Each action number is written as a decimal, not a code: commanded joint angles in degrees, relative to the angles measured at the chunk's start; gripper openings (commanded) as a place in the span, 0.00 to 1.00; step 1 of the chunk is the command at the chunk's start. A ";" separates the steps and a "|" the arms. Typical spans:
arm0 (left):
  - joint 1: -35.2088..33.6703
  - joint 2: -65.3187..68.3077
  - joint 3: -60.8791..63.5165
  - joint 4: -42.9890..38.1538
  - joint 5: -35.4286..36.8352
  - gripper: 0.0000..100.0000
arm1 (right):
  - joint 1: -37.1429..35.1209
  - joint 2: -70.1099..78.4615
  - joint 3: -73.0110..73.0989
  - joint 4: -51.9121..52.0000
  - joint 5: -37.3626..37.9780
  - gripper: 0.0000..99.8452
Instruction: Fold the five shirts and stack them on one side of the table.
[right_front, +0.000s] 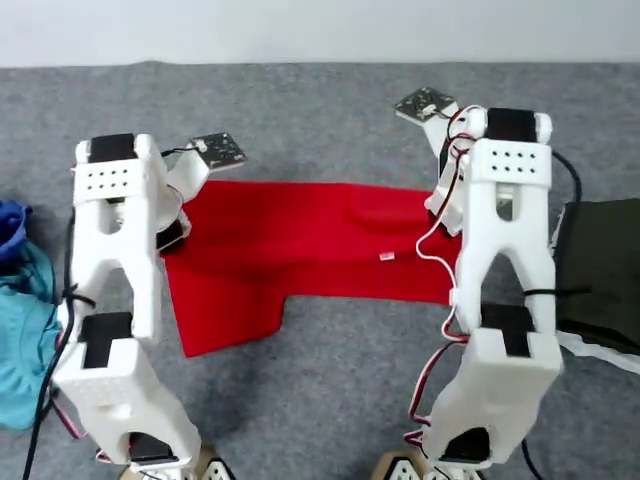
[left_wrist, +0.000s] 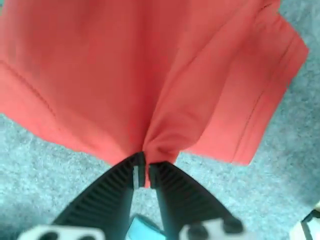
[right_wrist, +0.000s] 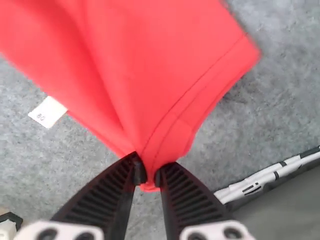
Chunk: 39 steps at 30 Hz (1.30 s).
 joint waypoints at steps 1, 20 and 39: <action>-0.26 -8.53 1.54 1.93 -1.58 0.00 | 0.48 -6.20 1.49 2.33 -0.26 0.01; -0.26 -4.40 -3.74 1.58 5.98 0.13 | 2.33 1.10 5.27 1.89 -1.85 0.21; -1.14 -0.53 -9.45 -2.64 12.84 0.04 | 1.27 11.03 -1.85 -14.20 -2.37 0.02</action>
